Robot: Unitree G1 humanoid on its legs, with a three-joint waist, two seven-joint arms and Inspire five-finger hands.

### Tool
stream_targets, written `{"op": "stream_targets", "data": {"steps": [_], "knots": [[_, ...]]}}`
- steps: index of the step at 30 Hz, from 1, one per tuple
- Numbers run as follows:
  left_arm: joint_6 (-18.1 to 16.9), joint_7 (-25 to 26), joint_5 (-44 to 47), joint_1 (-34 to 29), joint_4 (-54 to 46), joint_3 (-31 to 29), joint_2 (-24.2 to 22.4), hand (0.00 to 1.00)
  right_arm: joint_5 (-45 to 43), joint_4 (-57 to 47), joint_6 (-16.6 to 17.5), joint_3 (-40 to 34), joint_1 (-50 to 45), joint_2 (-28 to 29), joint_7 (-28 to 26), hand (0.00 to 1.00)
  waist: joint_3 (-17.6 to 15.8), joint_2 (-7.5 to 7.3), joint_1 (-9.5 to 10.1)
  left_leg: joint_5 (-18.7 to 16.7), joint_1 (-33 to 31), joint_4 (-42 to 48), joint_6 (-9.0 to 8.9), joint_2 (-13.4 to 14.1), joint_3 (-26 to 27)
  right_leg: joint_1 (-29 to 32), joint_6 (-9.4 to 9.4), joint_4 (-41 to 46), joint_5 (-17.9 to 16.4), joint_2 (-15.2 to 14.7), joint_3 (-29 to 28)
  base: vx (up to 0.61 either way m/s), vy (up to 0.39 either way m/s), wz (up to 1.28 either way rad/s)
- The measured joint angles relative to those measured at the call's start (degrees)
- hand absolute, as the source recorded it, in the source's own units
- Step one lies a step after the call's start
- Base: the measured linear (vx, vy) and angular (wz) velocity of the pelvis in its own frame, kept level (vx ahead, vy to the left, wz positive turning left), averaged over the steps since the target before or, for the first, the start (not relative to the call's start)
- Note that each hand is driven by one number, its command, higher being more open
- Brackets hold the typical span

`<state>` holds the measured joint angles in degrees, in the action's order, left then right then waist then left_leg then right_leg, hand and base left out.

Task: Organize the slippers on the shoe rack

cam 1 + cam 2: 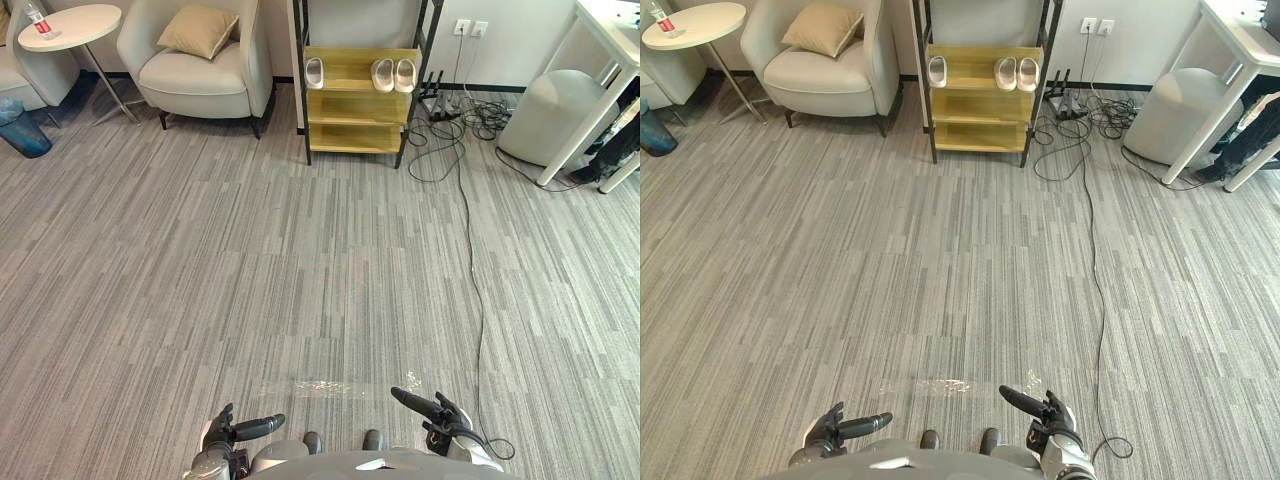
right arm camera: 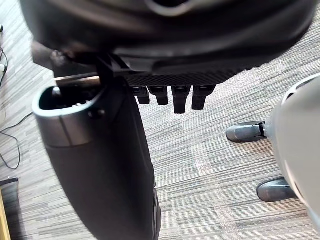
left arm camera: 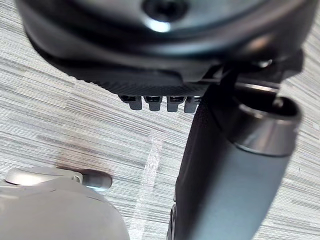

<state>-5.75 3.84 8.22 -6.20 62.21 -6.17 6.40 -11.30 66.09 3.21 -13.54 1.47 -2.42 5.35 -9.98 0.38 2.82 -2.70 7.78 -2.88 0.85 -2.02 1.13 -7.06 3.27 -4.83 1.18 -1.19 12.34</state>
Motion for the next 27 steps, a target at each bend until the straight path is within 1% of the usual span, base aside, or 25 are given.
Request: {"op": "stream_targets", "data": {"steps": [6, 16, 27], "knots": [[0.0, 0.0, 0.0, 0.0, 0.0, 0.0, 0.1, 1.00, 0.0, 0.0, 0.0, 0.0, 0.0, 0.0, 0.0, 1.00, 0.0, -0.18, 0.00, 0.0, 0.1, -0.2, -0.01, 0.0, -0.1, -0.1, 0.00, 0.0, 0.0, 0.0, 0.2, 0.00, 0.000, 0.00], [0.0, 0.0, 0.0, 0.0, 0.0, 0.0, 0.6, 1.00, 0.0, 0.0, 0.0, 0.0, 0.0, 0.8, 0.0, 1.00, 0.5, -1.20, 0.00, -0.2, 0.2, 0.0, -0.31, -0.2, -0.2, -0.2, 0.04, 0.0, 0.0, -0.2, 0.4, 0.00, 0.000, 0.00], [0.0, 0.0, 0.0, -0.1, 0.0, -0.1, 0.7, 1.00, 0.0, 0.0, 0.0, 0.2, -0.1, 0.8, 0.0, 1.00, 0.6, -1.42, -0.04, -0.2, -0.1, 0.2, -0.31, -0.4, -0.3, 0.0, 0.05, 0.0, 0.0, -0.4, 0.5, 0.00, 0.000, 0.00]]}}
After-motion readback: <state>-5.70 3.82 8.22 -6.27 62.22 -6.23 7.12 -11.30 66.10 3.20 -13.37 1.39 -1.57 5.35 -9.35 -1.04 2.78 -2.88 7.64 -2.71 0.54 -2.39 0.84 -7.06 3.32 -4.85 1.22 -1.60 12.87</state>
